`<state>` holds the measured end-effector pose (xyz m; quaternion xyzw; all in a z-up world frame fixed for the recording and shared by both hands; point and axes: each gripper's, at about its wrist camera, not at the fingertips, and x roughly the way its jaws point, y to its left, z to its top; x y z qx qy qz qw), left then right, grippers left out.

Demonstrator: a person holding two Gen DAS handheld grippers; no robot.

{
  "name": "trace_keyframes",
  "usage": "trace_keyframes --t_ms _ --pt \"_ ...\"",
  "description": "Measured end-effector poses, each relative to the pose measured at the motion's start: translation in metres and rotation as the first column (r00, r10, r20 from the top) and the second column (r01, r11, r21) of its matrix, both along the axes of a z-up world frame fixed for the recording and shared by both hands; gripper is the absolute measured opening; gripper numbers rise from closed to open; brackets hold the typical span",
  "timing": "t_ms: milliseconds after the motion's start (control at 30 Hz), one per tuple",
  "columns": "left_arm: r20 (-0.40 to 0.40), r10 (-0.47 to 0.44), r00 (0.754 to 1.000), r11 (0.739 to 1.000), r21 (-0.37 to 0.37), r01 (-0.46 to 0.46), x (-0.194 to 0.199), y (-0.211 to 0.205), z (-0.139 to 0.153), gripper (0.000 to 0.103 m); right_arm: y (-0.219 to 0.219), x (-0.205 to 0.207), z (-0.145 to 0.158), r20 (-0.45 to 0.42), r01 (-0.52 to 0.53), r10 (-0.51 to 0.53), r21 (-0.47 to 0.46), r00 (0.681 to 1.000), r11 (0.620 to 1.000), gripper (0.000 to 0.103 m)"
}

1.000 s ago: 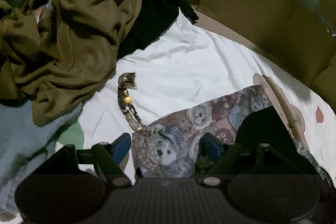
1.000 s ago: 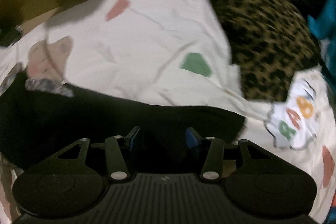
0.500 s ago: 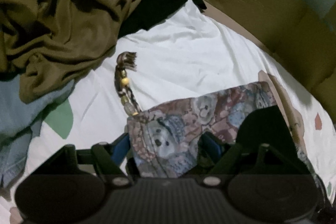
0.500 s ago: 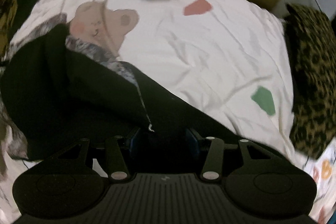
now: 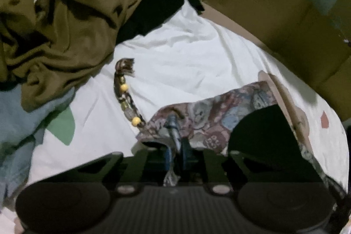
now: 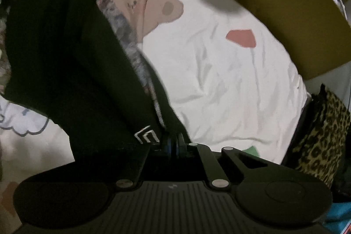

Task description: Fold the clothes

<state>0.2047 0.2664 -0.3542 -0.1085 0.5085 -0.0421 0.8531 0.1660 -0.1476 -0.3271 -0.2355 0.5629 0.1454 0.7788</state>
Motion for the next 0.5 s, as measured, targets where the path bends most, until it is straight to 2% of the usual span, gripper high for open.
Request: trace_keyframes --t_ms 267,400,500 --pt "0.006 -0.03 1.0 0.997 0.073 0.029 -0.016 0.001 0.029 0.006 -0.023 0.008 0.019 -0.017 -0.031 0.033 0.078 0.999 0.996 0.001" --pt "-0.019 -0.02 1.0 0.995 0.098 0.022 -0.029 0.006 0.043 0.006 -0.025 -0.001 0.017 -0.021 -0.048 0.051 0.143 0.998 0.989 0.001" --pt "-0.051 -0.013 0.999 0.991 0.134 0.02 -0.045 0.012 0.049 0.006 -0.029 -0.006 0.016 -0.002 -0.023 0.023 0.19 1.0 0.982 0.001"
